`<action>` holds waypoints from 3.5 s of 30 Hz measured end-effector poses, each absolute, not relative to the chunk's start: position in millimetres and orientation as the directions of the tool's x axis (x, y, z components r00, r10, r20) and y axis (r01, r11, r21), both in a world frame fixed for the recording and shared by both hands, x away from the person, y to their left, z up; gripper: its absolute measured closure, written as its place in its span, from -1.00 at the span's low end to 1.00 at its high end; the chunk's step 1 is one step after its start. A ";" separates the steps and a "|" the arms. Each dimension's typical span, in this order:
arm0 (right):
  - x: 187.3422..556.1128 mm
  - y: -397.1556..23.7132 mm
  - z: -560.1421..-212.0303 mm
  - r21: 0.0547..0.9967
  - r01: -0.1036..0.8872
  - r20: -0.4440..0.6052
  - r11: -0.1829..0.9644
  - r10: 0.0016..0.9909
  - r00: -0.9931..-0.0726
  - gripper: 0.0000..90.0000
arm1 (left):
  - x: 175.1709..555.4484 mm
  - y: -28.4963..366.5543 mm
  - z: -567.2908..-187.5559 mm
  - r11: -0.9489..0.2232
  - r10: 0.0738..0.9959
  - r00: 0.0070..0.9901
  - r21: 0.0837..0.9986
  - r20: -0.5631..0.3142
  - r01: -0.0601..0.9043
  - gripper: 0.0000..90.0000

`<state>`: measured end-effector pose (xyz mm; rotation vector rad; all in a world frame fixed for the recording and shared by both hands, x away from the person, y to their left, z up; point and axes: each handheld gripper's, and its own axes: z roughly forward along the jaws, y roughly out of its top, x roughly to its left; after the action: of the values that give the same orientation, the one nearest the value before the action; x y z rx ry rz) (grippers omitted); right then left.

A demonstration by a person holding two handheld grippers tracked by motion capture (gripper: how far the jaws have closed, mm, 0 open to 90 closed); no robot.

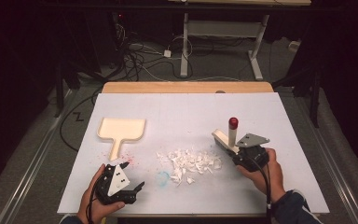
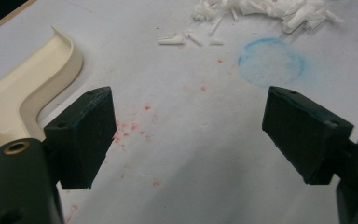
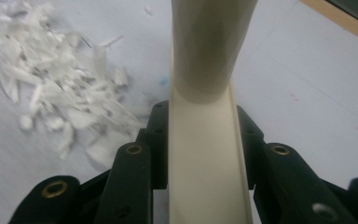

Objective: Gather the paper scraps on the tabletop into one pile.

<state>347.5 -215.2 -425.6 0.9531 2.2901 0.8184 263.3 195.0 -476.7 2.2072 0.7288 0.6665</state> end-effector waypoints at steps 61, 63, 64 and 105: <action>376.7 -139.8 -411.0 0.709 0.011 -0.350 0.705 0.366 -0.863 0.51 | 266.0 194.4 -480.0 -0.589 0.667 0.710 0.744 0.225 0.317 -0.63; 375.8 -139.8 -402.5 0.725 0.010 -0.353 0.688 0.384 -0.853 0.51 | 266.2 194.9 -479.5 -0.585 0.669 0.708 0.747 0.225 0.316 -0.63; 375.3 -138.6 -398.6 0.731 0.009 -0.353 0.683 0.389 -0.851 0.51 | 266.3 195.2 -479.2 -0.584 0.670 0.707 0.747 0.226 0.316 -0.63; 384.4 -135.0 -383.3 0.644 -0.122 -0.339 0.755 0.138 -0.931 0.51 | 266.8 195.1 -480.4 -0.589 0.667 0.712 0.741 0.220 0.323 -0.63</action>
<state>384.4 -135.0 -383.3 0.0126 2.5857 0.9848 266.8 195.1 -480.4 2.2190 0.7488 0.6384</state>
